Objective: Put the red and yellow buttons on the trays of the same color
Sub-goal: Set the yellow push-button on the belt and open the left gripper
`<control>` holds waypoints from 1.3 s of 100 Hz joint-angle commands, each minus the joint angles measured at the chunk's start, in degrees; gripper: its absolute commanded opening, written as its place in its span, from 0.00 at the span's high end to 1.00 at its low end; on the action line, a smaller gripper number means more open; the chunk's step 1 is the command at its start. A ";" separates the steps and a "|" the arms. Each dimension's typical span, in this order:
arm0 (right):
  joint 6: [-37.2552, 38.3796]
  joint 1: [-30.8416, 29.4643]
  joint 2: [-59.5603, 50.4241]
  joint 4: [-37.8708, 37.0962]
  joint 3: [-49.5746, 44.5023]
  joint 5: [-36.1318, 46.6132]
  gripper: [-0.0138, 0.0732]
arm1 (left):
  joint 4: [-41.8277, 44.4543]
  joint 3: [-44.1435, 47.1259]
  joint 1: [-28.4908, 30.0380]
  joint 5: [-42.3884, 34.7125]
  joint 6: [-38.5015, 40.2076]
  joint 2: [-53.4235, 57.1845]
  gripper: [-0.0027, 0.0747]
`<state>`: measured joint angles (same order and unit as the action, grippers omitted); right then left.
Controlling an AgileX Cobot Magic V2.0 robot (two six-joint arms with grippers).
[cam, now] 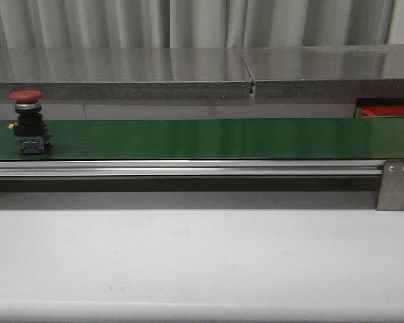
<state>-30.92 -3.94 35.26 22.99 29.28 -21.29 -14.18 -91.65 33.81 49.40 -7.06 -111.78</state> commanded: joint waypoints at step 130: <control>-0.43 0.05 -0.24 0.98 1.33 3.80 0.92 | -0.90 -1.61 -16.35 4.31 0.64 6.60 0.28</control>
<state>-30.97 -3.94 35.26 23.08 29.28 -21.29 -14.17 -91.65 17.88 55.00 -7.06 -108.18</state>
